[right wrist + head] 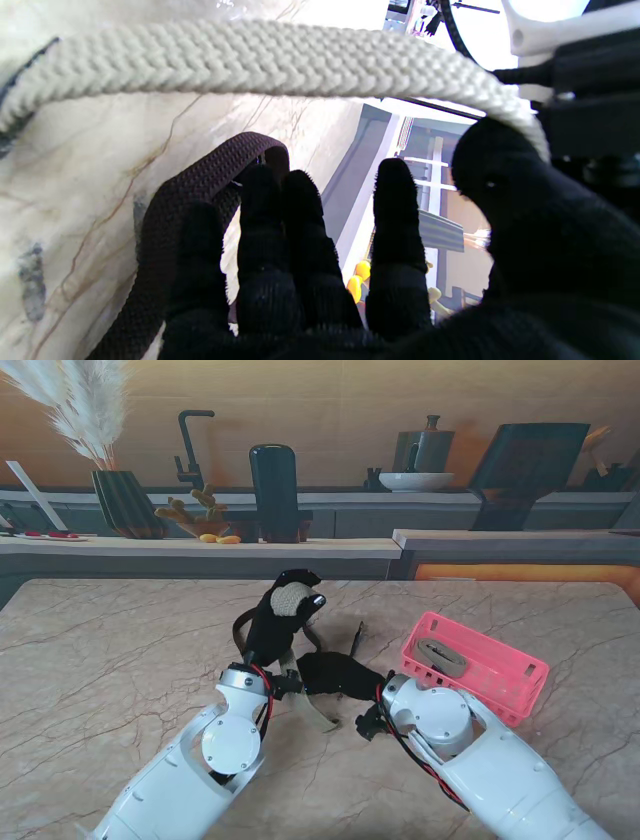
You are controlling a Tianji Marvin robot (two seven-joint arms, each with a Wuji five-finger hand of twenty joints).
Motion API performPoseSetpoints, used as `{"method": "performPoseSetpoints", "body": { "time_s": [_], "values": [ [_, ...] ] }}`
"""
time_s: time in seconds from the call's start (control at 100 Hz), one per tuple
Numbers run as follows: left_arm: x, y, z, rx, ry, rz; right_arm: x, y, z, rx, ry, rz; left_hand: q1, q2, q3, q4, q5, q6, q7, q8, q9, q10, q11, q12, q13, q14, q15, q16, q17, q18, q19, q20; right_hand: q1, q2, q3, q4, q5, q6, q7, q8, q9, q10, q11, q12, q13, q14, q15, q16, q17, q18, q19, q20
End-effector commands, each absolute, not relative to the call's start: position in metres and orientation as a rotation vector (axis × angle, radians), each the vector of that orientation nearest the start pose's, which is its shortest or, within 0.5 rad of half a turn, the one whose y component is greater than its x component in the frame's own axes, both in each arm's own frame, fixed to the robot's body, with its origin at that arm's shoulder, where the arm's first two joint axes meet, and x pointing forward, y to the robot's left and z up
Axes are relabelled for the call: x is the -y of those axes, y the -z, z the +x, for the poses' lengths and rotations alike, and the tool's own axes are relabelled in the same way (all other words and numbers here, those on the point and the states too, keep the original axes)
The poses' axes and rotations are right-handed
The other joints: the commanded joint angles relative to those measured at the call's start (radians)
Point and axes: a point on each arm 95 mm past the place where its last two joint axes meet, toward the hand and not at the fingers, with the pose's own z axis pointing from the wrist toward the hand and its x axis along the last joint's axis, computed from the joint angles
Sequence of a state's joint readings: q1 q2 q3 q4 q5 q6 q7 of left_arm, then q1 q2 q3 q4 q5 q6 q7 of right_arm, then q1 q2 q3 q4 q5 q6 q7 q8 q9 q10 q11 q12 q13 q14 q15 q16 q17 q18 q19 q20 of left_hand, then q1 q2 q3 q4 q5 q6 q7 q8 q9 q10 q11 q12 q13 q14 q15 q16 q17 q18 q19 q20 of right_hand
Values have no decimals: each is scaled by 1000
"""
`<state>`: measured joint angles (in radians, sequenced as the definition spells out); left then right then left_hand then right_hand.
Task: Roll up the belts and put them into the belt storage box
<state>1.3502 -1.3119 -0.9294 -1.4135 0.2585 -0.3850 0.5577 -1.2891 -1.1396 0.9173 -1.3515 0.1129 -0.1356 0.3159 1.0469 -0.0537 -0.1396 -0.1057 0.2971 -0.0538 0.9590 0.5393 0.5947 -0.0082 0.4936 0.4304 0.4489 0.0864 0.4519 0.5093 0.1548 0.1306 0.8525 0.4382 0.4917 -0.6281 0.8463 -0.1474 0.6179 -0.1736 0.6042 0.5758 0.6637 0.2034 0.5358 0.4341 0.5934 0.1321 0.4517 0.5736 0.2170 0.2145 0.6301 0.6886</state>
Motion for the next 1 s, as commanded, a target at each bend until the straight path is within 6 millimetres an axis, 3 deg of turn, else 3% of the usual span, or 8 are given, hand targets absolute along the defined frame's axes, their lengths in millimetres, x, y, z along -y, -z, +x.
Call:
{"method": "performPoseSetpoints", "body": {
  "time_s": [0.0,0.25,0.32,0.47,0.57,0.65,0.79,0.99],
  "values": [
    [124,275,423,-516,2578,-1466,-97,351,422,1257,1766,-1828,59,182,79,14,36,-69,39,10,6,-45,8,14,18,-45,3,15,6,-21,18,21,27,-57,-16,32,26,-51,26,4,40,-34,12,14,31,-36,30,23,23,2,-18,18],
    [131,276,425,-512,2582,-1508,-114,348,424,1219,1756,-1807,60,183,80,15,32,-67,42,8,2,-44,12,15,19,-42,12,22,6,-20,22,29,16,-45,-8,26,92,13,47,-6,142,-39,86,55,100,-27,145,87,72,36,36,59],
    [132,276,426,-518,2581,-1512,-117,348,425,1155,1751,-1849,59,183,79,15,32,-68,42,8,4,-46,13,15,22,-44,14,23,8,-20,24,32,47,-13,40,-54,82,3,144,-116,164,-36,108,52,116,-22,178,93,83,39,62,57],
    [130,275,428,-507,2576,-1521,-111,349,426,1073,1749,-1928,58,183,79,15,34,-70,41,6,5,-46,11,14,28,-42,16,26,11,-17,26,35,161,62,-1,-86,32,2,219,-190,156,-37,94,38,110,-25,159,74,86,30,76,50],
    [127,274,430,-506,2570,-1512,-102,350,425,1053,1749,-1946,58,182,79,15,34,-70,41,6,7,-46,10,14,31,-42,17,27,12,-15,27,38,146,73,10,-68,0,26,142,-165,111,-36,68,26,81,-30,115,50,68,17,67,40],
    [125,273,431,-513,2563,-1497,-94,350,425,1072,1769,-1939,59,181,80,16,34,-70,41,6,6,-44,9,13,32,-41,18,28,13,-15,29,40,69,38,83,25,-13,51,11,-46,74,-41,53,21,57,-39,82,36,57,10,51,37],
    [123,273,433,-531,2550,-1472,-85,349,422,1139,1834,-1896,60,181,80,16,35,-68,41,6,6,-44,9,13,34,-39,21,31,14,-14,31,43,21,-26,87,27,-91,74,-28,-33,12,-57,26,12,28,-56,15,2,41,-22,7,20],
    [121,272,435,-543,2538,-1460,-81,344,420,1145,1941,-1871,63,181,81,17,34,-65,40,7,4,-41,10,14,33,-38,25,34,14,-13,35,47,-11,9,93,31,-120,92,-34,-34,-4,-59,14,2,33,-59,-58,-49,50,-69,-44,-11]
  ]
}}
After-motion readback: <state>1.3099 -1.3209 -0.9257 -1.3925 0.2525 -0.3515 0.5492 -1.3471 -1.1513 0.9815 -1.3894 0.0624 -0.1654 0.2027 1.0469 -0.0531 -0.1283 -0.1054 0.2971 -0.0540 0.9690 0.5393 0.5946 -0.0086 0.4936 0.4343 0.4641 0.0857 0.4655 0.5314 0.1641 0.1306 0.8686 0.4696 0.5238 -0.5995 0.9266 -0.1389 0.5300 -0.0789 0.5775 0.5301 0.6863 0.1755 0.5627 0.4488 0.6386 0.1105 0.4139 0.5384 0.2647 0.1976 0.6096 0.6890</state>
